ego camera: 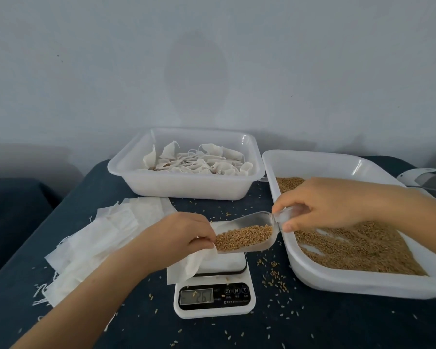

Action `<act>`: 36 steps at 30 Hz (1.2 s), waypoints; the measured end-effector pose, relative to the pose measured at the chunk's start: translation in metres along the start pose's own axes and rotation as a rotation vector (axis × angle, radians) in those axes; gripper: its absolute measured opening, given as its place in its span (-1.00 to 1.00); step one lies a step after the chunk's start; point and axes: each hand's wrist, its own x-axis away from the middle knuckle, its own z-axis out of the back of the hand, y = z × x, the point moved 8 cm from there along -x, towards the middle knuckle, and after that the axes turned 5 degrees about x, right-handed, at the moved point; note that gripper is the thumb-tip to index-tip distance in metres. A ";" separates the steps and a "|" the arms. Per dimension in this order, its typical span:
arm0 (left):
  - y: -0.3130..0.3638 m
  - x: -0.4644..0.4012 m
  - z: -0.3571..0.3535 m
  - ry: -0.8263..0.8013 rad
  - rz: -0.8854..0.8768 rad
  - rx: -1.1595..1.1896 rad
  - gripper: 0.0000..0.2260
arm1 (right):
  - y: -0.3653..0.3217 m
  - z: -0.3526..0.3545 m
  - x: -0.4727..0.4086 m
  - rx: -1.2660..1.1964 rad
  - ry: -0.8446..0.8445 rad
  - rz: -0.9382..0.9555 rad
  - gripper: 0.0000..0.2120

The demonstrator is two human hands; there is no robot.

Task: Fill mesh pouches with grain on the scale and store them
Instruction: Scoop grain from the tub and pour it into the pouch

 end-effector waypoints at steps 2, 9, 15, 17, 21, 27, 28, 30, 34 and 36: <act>0.001 0.000 0.001 0.018 -0.004 0.000 -0.90 | -0.004 0.006 0.001 0.023 -0.010 0.004 -0.73; 0.007 -0.002 0.003 0.073 -0.030 0.018 -0.91 | -0.013 0.029 0.000 0.101 -0.032 0.007 -0.77; 0.010 -0.004 0.004 0.092 -0.043 0.007 -0.88 | -0.017 0.043 0.000 0.165 -0.039 0.008 -0.79; 0.012 -0.004 0.005 0.093 -0.052 0.006 -0.88 | -0.019 0.046 0.000 0.181 -0.059 0.011 -0.76; 0.015 -0.005 0.006 0.105 -0.069 0.021 -0.89 | -0.024 0.052 -0.002 0.240 -0.081 0.018 -0.69; 0.018 -0.005 0.006 0.120 -0.082 0.032 -0.92 | -0.028 0.059 -0.004 0.301 -0.095 0.019 -0.70; 0.017 -0.005 0.007 0.123 -0.078 0.032 -0.92 | -0.028 0.060 -0.004 0.303 -0.096 0.019 -0.70; 0.017 -0.005 0.007 0.125 -0.079 0.030 -0.92 | -0.028 0.061 -0.005 0.305 -0.094 0.017 -0.71; 0.020 -0.005 0.008 0.125 -0.100 0.020 -0.93 | -0.027 0.064 -0.006 0.320 -0.080 0.014 -0.72; 0.020 -0.005 0.009 0.124 -0.102 0.021 -0.93 | -0.026 0.065 -0.007 0.330 -0.086 0.012 -0.69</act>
